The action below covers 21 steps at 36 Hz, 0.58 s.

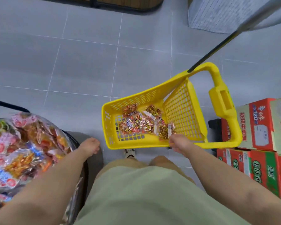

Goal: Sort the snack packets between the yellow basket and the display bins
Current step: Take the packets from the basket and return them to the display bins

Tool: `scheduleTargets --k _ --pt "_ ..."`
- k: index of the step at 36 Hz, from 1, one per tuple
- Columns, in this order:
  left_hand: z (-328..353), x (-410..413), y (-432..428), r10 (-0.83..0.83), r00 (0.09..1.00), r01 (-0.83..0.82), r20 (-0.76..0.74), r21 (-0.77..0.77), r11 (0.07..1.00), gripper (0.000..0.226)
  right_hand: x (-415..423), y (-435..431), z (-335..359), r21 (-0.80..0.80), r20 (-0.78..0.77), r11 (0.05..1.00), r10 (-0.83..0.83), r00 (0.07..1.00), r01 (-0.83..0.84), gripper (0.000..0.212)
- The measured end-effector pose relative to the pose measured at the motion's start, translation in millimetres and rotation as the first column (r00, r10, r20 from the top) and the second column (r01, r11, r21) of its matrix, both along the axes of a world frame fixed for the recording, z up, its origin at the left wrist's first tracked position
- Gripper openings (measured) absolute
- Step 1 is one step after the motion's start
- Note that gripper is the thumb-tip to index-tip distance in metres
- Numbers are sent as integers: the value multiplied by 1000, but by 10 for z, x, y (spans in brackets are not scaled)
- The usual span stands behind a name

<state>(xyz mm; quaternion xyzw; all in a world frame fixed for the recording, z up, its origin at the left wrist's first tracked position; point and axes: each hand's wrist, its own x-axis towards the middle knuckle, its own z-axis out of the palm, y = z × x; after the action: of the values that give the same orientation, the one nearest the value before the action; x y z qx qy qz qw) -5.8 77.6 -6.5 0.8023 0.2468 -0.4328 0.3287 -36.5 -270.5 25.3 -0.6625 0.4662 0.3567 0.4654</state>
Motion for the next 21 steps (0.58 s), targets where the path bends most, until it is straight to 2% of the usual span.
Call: scheduleTargets --k 3,7,9,10,12,15,18,21 --pt "18 319 -58 -51 999 51 8 11 999 27 310 34 -26 45 56 998 31 998 -34 24" --pt "-99 619 -179 -6 999 6 36 -2 1000 23 630 63 -182 97 48 995 29 998 -33 4" --pt "-194 710 -226 50 998 -52 48 41 998 11 752 89 -333 109 25 994 17 1000 -20 10" --pt "-260 750 -240 86 995 -89 55 71 993 14 809 103 -428 107 6 994 7 1000 -7 18" --pt "-427 796 -269 172 983 -179 66 125 976 38 913 122 -638 96 -39 995 -9 999 13 27" --pt "-733 804 -342 276 960 -279 46 98 955 45 1029 151 -982 77 -113 994 -72 991 81 13" --pt "-1034 758 -461 396 915 -400 71 40 916 40 1096 144 -1375 69 -186 979 -176 967 192 19" --pt "-1247 718 -536 384 904 -416 186 180 892 34 1175 129 -1720 37 -211 970 -229 950 242 20"
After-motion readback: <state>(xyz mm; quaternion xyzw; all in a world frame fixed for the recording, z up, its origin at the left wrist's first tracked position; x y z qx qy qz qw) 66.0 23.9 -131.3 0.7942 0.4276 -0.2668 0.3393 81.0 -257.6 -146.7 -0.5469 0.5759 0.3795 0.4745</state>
